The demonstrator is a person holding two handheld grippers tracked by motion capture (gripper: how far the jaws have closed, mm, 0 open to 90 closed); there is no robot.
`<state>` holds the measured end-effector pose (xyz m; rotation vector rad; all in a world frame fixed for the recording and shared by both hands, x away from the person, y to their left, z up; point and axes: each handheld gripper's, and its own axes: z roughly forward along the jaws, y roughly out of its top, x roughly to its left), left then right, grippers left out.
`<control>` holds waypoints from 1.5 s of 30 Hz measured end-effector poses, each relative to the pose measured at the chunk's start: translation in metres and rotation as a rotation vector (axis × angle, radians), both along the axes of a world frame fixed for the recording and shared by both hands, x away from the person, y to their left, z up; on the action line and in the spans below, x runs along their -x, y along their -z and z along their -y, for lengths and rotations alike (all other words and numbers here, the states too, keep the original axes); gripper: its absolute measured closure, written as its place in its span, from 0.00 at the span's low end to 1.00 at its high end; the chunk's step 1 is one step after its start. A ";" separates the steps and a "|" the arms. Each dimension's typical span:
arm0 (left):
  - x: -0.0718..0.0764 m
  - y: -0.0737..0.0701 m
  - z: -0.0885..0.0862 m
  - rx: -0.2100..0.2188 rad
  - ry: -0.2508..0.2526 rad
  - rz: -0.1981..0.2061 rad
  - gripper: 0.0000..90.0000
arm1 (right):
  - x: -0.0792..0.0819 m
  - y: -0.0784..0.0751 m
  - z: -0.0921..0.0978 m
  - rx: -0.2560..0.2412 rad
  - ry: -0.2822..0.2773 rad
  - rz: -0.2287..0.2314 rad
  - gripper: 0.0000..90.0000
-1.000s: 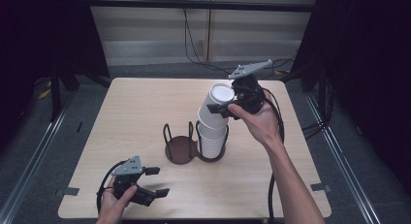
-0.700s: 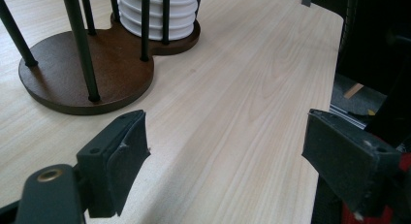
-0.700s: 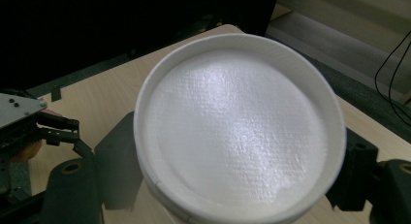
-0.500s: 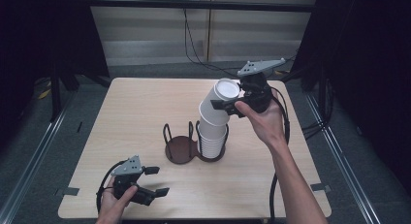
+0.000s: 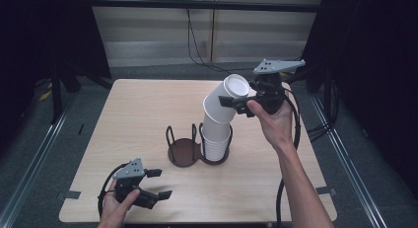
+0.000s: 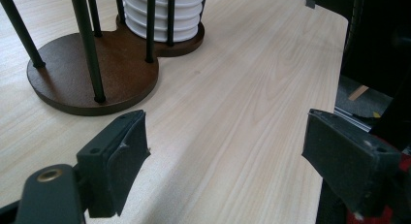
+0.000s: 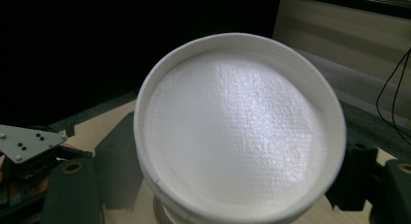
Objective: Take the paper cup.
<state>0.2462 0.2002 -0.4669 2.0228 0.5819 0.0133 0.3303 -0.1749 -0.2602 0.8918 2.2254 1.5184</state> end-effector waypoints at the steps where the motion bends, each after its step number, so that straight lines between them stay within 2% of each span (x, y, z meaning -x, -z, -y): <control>1: 0.000 0.000 0.000 -0.001 0.001 0.004 0.18 | 0.001 0.000 0.001 -0.005 0.000 0.002 0.26; 7: 0.000 0.000 -0.001 0.003 -0.001 0.010 0.18 | 0.006 -0.001 0.008 -0.045 0.007 0.021 0.26; 14: -0.002 -0.001 -0.002 0.014 -0.027 0.018 0.18 | 0.013 -0.001 0.020 -0.089 0.012 0.026 0.26; 18: -0.001 -0.001 -0.001 0.012 -0.041 0.025 0.18 | 0.017 0.002 0.026 -0.089 0.019 0.026 0.26; 26: -0.001 -0.008 0.005 0.034 -0.039 0.046 0.18 | 0.029 0.009 0.039 -0.128 0.015 0.022 0.26; 31: 0.000 -0.013 0.012 0.032 -0.019 0.068 0.18 | 0.037 0.012 0.043 -0.125 0.010 0.013 0.26; 38: -0.002 -0.026 0.018 0.061 0.000 0.098 0.18 | 0.047 0.014 0.043 -0.103 0.012 -0.007 0.26; 43: -0.002 -0.036 0.020 0.070 0.027 0.117 0.18 | 0.053 0.018 0.046 -0.105 0.013 -0.021 0.26; 45: -0.003 -0.039 0.021 0.087 0.033 0.119 0.18 | 0.056 0.021 0.047 -0.104 0.012 -0.026 0.26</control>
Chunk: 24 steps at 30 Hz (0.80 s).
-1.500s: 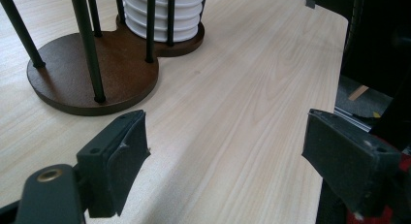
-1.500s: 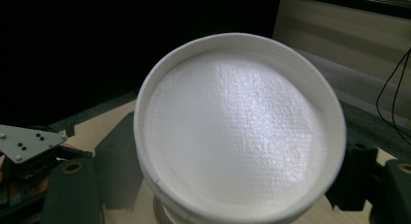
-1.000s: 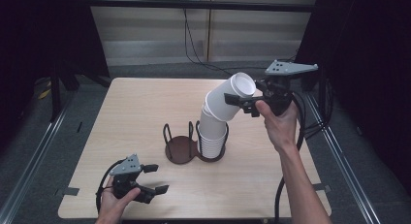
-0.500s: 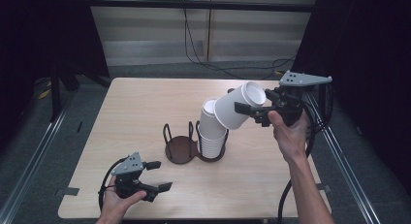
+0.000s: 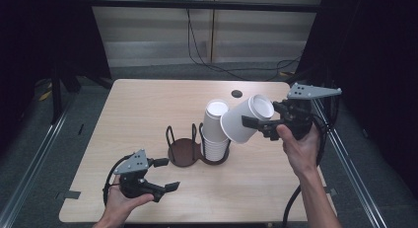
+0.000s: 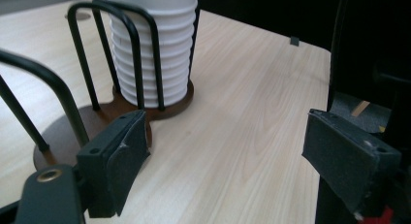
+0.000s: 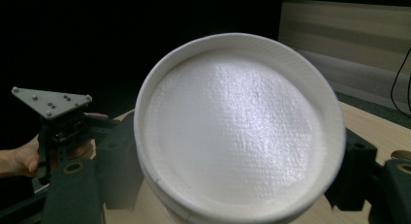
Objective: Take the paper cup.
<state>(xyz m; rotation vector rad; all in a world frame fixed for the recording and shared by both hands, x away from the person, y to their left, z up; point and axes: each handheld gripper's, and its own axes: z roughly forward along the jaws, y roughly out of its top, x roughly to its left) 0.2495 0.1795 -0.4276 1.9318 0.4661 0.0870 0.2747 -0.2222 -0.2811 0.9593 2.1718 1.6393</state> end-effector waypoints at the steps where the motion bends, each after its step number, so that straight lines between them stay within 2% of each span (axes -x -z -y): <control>1: -0.001 -0.001 0.000 0.006 0.005 0.002 0.18 | 0.001 0.002 0.001 0.000 -0.002 -0.005 0.26; 5: -0.003 -0.005 0.006 0.003 0.018 0.005 0.18 | 0.007 0.008 0.000 0.001 -0.014 -0.013 0.26; 8: -0.005 -0.009 0.013 0.024 0.031 0.016 0.18 | 0.009 0.013 -0.003 0.010 -0.025 -0.019 0.26; 12: -0.008 -0.014 0.021 0.029 0.042 0.023 0.18 | 0.012 0.019 -0.007 0.013 -0.045 -0.025 0.26; 16: -0.007 -0.019 0.026 0.065 0.047 0.032 0.18 | 0.014 0.026 -0.010 0.013 -0.063 -0.033 0.26; 18: -0.007 -0.020 0.027 0.055 0.052 0.036 0.18 | 0.015 0.030 -0.010 0.005 -0.070 -0.037 0.26; 24: -0.008 -0.017 0.026 0.058 0.054 0.039 0.18 | 0.019 0.043 -0.021 0.022 -0.105 -0.053 0.26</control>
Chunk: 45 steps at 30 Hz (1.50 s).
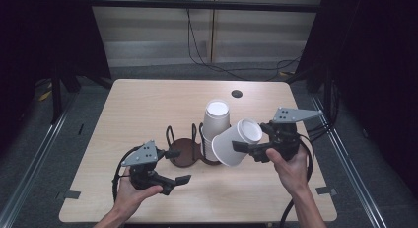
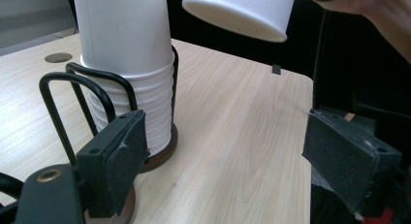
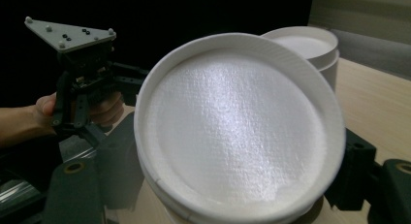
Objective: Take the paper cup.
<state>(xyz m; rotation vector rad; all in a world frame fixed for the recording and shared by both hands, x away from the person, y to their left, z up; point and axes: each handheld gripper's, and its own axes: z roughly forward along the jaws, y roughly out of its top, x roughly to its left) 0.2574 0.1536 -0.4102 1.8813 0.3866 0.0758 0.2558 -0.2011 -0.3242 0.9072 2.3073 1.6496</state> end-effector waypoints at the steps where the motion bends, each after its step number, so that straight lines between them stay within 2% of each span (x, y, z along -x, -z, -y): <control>1: 0.000 0.002 -0.001 -0.005 0.000 -0.001 0.18 | 0.000 0.003 -0.003 0.003 -0.008 -0.003 0.26; 5: 0.000 0.004 -0.006 -0.002 0.000 -0.004 0.18 | -0.001 0.015 -0.015 0.001 -0.051 -0.033 0.26; 11: 0.001 0.006 -0.006 0.000 -0.009 -0.008 0.18 | 0.001 0.023 -0.031 0.015 -0.092 -0.046 0.26; 14: 0.002 0.008 -0.005 -0.006 0.004 -0.006 0.18 | 0.001 0.029 -0.039 0.025 -0.111 -0.056 0.26; 20: 0.006 0.011 -0.007 0.014 0.026 0.003 0.18 | -0.002 0.042 -0.053 0.046 -0.141 -0.078 0.26; 25: 0.008 0.013 -0.002 0.011 0.068 0.004 0.18 | -0.004 0.053 -0.061 0.056 -0.161 -0.098 0.26; 34: 0.006 0.020 0.003 -0.001 0.054 -0.016 0.18 | -0.003 0.057 -0.069 0.049 -0.188 -0.099 0.27; 37: 0.007 0.020 0.006 0.000 0.068 -0.014 0.18 | -0.002 0.059 -0.074 0.051 -0.202 -0.105 0.26; 43: 0.007 0.024 0.012 -0.036 0.066 -0.014 0.18 | -0.001 0.059 -0.081 0.052 -0.233 -0.106 0.27; 45: 0.006 0.025 0.012 -0.038 0.085 -0.017 0.17 | 0.001 0.059 -0.082 0.056 -0.239 -0.102 0.27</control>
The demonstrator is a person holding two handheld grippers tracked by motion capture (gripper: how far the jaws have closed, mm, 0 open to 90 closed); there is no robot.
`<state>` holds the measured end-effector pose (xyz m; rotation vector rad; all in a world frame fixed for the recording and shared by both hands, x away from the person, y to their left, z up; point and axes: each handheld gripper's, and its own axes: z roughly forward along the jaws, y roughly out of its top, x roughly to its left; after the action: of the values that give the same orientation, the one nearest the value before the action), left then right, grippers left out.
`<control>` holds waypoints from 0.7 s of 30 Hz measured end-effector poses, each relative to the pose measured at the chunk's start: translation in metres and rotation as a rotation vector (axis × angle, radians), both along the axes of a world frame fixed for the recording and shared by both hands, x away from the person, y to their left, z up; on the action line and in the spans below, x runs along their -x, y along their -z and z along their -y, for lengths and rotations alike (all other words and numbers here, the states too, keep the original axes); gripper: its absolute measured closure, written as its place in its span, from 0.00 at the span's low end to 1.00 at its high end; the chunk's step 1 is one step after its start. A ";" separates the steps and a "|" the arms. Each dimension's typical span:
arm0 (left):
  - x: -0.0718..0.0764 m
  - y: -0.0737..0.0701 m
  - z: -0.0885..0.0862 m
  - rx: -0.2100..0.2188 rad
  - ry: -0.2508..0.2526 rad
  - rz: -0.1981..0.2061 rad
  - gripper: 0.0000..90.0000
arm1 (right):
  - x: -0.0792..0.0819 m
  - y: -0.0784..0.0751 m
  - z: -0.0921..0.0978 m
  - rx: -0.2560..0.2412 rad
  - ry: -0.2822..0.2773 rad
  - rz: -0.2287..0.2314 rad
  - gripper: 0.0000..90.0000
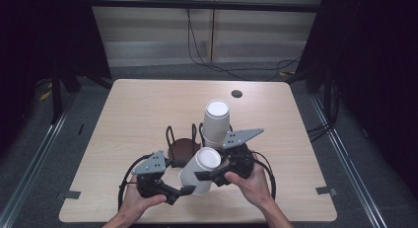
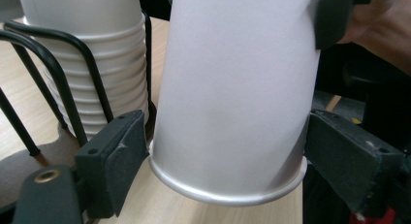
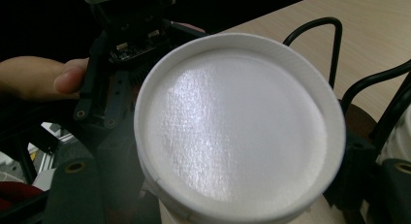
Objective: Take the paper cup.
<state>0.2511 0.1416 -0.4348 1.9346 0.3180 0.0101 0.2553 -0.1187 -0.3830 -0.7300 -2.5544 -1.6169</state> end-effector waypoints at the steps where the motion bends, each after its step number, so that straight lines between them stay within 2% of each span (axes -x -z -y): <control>1: 0.000 0.001 0.000 -0.002 -0.001 0.004 0.17 | 0.000 0.000 -0.001 -0.001 -0.003 0.000 0.27; 13: 0.000 0.008 0.010 -0.013 0.030 -0.010 0.10 | 0.002 0.004 -0.013 0.004 -0.030 -0.010 0.28; 21: -0.002 0.010 0.014 -0.011 0.025 -0.010 0.04 | 0.002 0.002 -0.015 -0.016 -0.030 -0.012 0.28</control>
<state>0.2533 0.1276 -0.4452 1.9500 0.3014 -0.0142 0.2530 -0.1040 -0.3851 -0.6954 -2.5286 -1.6168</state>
